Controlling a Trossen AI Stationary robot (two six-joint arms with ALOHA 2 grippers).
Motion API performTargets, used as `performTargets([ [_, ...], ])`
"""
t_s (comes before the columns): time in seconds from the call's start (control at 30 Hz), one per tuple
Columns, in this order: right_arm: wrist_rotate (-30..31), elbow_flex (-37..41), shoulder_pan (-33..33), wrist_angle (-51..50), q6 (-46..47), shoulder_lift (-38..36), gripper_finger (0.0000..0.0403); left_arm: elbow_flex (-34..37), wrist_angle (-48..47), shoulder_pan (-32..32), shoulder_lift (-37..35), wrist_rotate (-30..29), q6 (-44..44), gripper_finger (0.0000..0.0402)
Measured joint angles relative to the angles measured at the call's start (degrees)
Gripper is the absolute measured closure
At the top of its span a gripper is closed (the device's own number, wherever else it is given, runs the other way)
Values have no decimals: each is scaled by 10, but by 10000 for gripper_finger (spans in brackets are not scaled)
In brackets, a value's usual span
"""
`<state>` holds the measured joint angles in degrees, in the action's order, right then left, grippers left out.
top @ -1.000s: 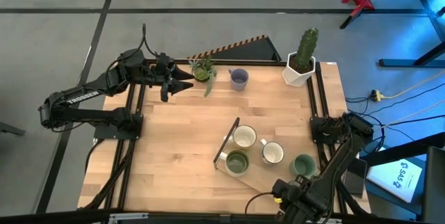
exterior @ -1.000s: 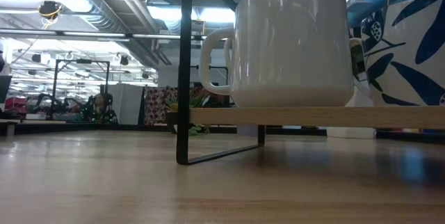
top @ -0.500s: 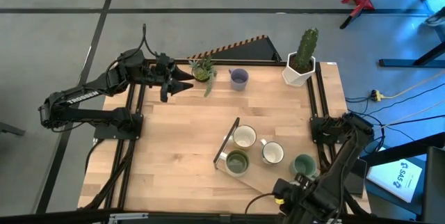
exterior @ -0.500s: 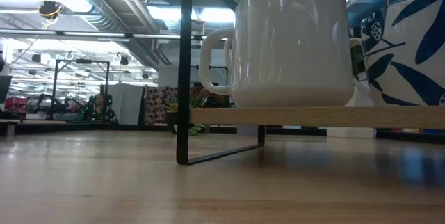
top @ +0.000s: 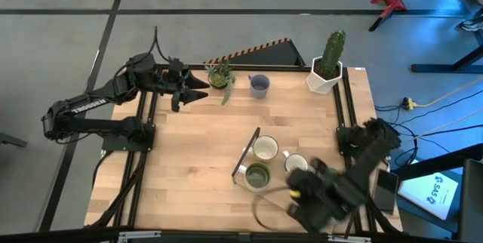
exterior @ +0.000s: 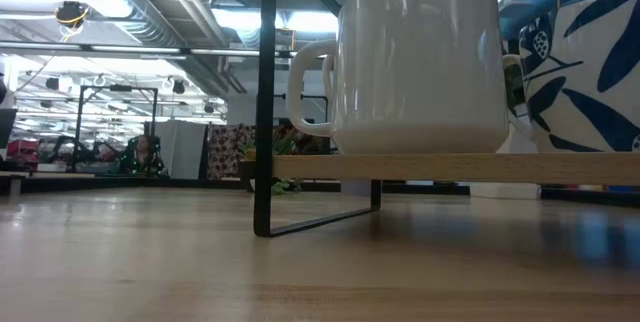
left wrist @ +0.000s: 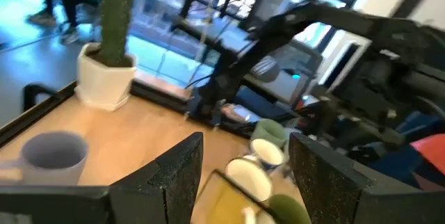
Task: Place coffee mugs
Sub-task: Put the purple mug on the shelf
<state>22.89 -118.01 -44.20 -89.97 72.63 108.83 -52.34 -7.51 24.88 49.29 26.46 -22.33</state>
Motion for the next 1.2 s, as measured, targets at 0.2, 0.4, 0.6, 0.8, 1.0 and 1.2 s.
performTargets([
  [0.2, 29, -16, 169, 14, -279, 1, 276, 0, -14, 19, -24, 37, -1, 194],
  [0.4, 16, -16, 349, 112, -560, 0, 276, 0, -46, 43, -56, 46, 1, 194],
  [0.6, 15, -16, 487, 211, -740, 7, 275, 0, -50, 60, -74, 46, 4, 194],
  [0.8, -57, -16, 576, 211, -837, 54, 237, 0, -64, 70, -77, 33, 3, 194],
  [1.0, -65, -15, 619, 219, -894, 117, 191, 0, -77, 80, -77, 11, 2, 194],
  [1.2, -110, -2, 643, 234, -914, 161, 187, 0, -82, 92, -77, 11, 1, 194],
])
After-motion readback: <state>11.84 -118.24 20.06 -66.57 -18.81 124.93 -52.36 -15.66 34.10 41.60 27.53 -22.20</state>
